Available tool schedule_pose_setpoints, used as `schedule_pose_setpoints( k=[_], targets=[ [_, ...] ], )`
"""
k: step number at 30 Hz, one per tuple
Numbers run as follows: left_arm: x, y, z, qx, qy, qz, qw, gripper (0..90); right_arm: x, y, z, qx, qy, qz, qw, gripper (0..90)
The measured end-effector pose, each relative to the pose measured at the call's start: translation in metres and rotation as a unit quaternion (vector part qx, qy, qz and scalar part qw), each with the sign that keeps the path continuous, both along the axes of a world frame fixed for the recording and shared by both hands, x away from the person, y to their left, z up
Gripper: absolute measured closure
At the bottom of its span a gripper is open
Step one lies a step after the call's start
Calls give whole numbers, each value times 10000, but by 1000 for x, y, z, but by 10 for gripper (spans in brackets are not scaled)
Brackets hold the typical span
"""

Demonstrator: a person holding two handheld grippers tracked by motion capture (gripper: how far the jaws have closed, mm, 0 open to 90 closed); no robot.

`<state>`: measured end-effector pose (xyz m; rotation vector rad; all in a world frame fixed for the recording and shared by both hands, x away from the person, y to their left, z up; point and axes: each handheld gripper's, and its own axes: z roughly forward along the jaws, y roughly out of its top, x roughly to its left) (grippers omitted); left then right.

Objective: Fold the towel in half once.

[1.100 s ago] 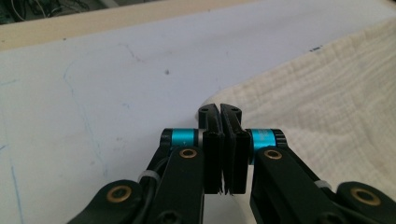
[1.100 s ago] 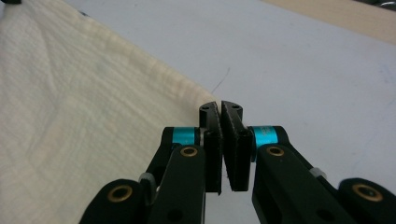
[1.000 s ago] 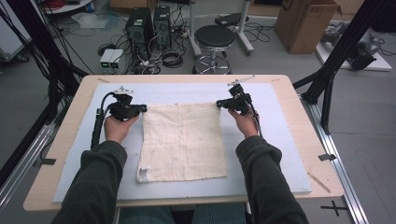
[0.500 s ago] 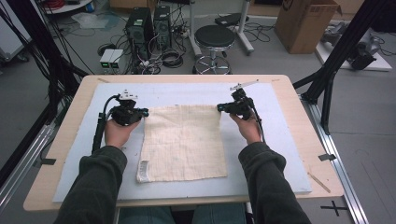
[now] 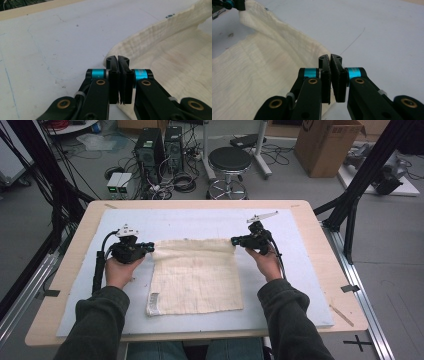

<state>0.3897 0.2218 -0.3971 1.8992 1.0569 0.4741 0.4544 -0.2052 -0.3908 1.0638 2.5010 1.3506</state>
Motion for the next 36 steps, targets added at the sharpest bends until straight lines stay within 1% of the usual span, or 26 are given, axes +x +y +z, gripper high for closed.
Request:
schedule_pose_setpoints(
  k=[1,3,4,5,7,9,13,16,18,21,24,25,27,35,36],
  targets=[
    [-3,0,1,-23,-39,-27,10000,873,-2,0,1,3,-55,43,10000,869],
    [-7,1,2,-18,-92,-90,9999,873,-7,-1,3,28,-74,92,9999,869],
    [-10,0,3,9,-94,-128,9999,872,-9,-1,3,45,-99,114,9999,869],
    [-12,-1,4,96,-127,-171,9997,873,-12,-2,4,62,-100,130,9998,869],
    [-18,-3,7,166,-193,-289,9993,872,-18,-4,5,121,-141,182,9997,869],
    [-24,-5,10,103,-287,-349,9989,873,-25,-6,7,140,-133,253,9995,869],
    [-34,-4,10,206,-324,-424,9984,872,-37,-7,15,157,-240,378,9989,869],
    [-42,0,11,77,-380,-391,9985,873,-45,-6,21,118,-315,467,9983,869],
    [-48,1,12,58,-403,-401,9984,872,-51,-6,22,129,-349,537,9979,869],
    [-57,2,14,2,-476,-452,9978,872,-60,-7,20,55,-350,593,9976,869],
    [-63,1,14,7,-496,-505,9975,873,-68,-11,16,57,-323,606,9976,869],
    [-66,1,14,17,-484,-528,9974,872,-70,-12,15,54,-314,607,9976,869],
    [-70,0,12,107,-489,-589,9970,872,-74,-13,13,69,-314,638,9974,869],
    [-87,3,9,3,-532,-673,9963,872,-90,-17,9,-35,-341,749,9966,868],
    [-89,3,9,32,-524,-687,9963,872,-93,-18,9,-29,-347,750,9966,868]
  ],
)
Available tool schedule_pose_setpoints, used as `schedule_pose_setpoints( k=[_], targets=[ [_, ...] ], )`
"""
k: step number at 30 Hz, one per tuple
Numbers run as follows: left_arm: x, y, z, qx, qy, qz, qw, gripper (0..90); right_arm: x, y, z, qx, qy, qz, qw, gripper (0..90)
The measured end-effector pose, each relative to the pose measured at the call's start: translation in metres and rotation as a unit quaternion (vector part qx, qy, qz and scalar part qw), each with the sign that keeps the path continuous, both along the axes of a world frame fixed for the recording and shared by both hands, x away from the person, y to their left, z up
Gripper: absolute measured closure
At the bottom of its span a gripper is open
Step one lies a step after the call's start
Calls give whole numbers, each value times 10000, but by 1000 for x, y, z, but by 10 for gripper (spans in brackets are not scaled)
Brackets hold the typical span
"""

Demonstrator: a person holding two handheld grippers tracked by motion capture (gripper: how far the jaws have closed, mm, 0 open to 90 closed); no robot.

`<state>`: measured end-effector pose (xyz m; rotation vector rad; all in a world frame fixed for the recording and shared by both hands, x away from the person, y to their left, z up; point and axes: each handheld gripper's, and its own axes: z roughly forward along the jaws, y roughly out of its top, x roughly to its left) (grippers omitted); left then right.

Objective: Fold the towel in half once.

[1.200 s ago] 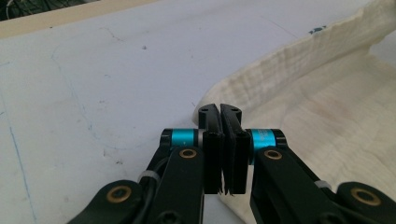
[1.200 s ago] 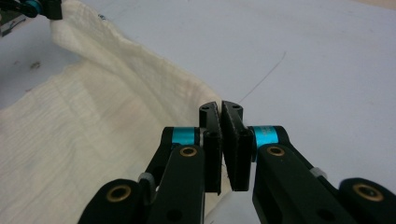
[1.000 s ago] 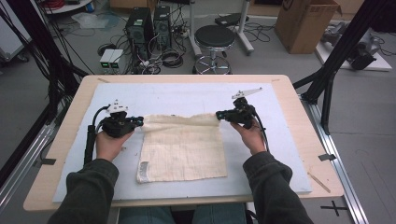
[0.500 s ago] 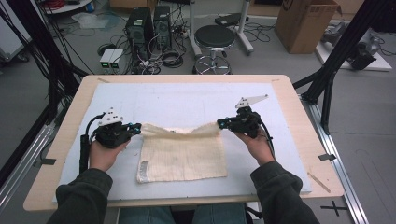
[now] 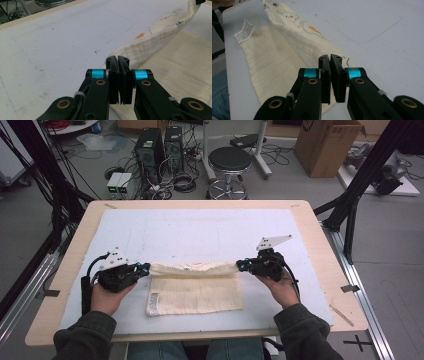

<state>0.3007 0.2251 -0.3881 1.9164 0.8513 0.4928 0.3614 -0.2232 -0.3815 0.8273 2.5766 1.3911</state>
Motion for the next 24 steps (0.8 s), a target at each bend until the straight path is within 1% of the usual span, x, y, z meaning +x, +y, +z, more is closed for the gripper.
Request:
schedule_pose_setpoints(
  k=[1,4,7,12,14,19,20,24],
  targets=[
    [-1,1,0,13,4,-7,10000,871,-2,-1,0,4,-58,10,10000,868],
    [-6,3,0,-36,-35,-33,10000,872,-6,-2,1,31,-68,28,10000,867],
    [-12,4,-1,-39,-82,-121,9999,871,-11,-1,0,-8,-89,66,9999,867],
    [-22,4,-6,-9,-57,-229,9997,870,-19,-1,-5,-58,-72,111,9999,867],
    [-25,4,-10,20,-32,-280,9996,870,-23,-1,-9,-74,-32,135,9999,866],
    [-34,3,-17,115,-21,-404,9991,869,-31,0,-18,-243,-41,178,9995,866],
    [-36,3,-18,141,-12,-433,9990,868,-33,0,-20,-256,4,177,9995,865],
    [-42,1,-23,300,22,-541,9981,866,-36,-1,-25,-285,19,195,9994,864]
  ],
)
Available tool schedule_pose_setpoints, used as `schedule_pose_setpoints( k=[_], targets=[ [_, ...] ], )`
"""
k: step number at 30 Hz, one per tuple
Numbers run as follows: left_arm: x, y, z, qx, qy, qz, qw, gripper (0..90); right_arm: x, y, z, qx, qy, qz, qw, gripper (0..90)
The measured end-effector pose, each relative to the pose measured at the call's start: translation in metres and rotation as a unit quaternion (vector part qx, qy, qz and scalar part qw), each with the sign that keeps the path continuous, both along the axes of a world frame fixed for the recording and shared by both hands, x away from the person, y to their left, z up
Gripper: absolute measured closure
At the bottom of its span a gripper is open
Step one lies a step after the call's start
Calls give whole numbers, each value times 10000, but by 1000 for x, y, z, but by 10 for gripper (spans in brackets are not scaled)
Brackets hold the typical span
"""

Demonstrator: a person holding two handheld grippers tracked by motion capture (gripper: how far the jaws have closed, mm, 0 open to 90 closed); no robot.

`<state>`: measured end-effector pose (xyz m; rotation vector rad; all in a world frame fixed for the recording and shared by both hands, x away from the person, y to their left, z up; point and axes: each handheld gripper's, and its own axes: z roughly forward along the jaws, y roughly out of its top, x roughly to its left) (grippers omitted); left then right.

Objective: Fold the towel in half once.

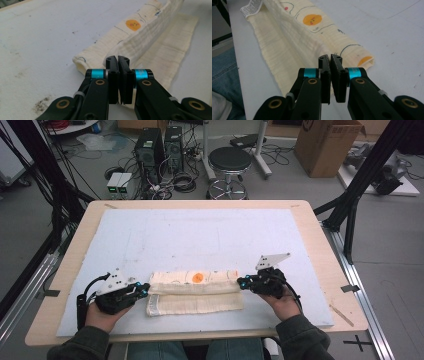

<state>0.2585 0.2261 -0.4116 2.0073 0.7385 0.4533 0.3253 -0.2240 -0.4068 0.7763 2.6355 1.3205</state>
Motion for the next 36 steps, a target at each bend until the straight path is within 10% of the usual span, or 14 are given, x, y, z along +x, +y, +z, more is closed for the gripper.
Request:
schedule_pose_setpoints(
  k=[13,22,36],
  targets=[
    [-13,1,-12,69,155,-268,9995,801,-15,2,-10,-170,54,194,9997,806],
    [-6,10,5,-440,48,-159,9989,643,-16,0,-1,108,55,253,9996,695],
    [1,-17,-19,222,599,-719,9954,778,-6,26,-18,-157,268,525,9981,683]
  ],
)
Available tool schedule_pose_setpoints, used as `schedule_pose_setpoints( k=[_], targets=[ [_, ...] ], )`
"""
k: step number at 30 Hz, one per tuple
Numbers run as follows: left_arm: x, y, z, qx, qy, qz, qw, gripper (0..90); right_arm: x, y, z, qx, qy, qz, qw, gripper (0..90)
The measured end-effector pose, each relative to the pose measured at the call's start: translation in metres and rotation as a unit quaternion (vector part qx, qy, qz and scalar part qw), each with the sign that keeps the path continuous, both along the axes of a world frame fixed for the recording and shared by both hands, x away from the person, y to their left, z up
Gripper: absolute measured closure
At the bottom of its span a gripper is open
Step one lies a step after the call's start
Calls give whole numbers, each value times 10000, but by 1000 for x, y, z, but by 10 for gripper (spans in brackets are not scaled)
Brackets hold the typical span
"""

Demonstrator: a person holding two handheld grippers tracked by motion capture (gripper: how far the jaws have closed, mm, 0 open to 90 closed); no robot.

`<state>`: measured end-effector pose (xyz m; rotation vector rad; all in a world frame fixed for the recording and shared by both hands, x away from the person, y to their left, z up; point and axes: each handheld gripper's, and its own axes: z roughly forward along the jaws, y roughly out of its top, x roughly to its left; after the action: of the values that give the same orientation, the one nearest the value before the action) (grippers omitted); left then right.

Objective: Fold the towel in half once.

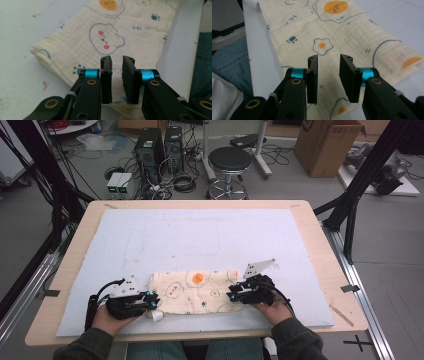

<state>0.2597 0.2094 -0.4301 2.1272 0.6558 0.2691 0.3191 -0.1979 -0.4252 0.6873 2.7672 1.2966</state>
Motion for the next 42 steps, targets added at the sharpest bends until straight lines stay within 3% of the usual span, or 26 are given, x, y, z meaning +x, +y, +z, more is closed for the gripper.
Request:
schedule_pose_setpoints(
  k=[7,11,17,20,22,26,30,33,38,42],
  targets=[
    [-3,3,-8,169,137,-58,9997,774,-1,0,-7,-124,46,4,9999,676],
    [-2,3,-11,168,258,-88,9995,760,-1,0,-11,-244,49,2,9997,670],
    [-2,4,-12,118,265,-62,9996,743,-4,0,-14,-311,-105,52,9994,651],
    [0,4,-6,-90,208,56,9997,701,-6,1,-13,-321,-156,84,9993,608],
    [4,5,0,-230,101,137,9996,688,-6,0,-7,-255,-381,80,9989,603],
    [20,3,8,-378,-56,421,9984,658,6,0,7,-75,-552,-103,9984,588],
    [37,-2,6,-194,-268,747,9967,665,23,7,8,-178,-756,-375,9963,549],
    [50,-2,-1,-70,-195,1026,9945,691,38,11,4,-104,-691,-552,9960,558],
    [55,-3,-9,259,-56,1082,9938,705,50,17,-6,-309,-493,-570,9967,571],
    [54,-4,-12,278,-68,1074,9938,700,50,18,-10,-494,-450,-601,9960,570]
  ],
)
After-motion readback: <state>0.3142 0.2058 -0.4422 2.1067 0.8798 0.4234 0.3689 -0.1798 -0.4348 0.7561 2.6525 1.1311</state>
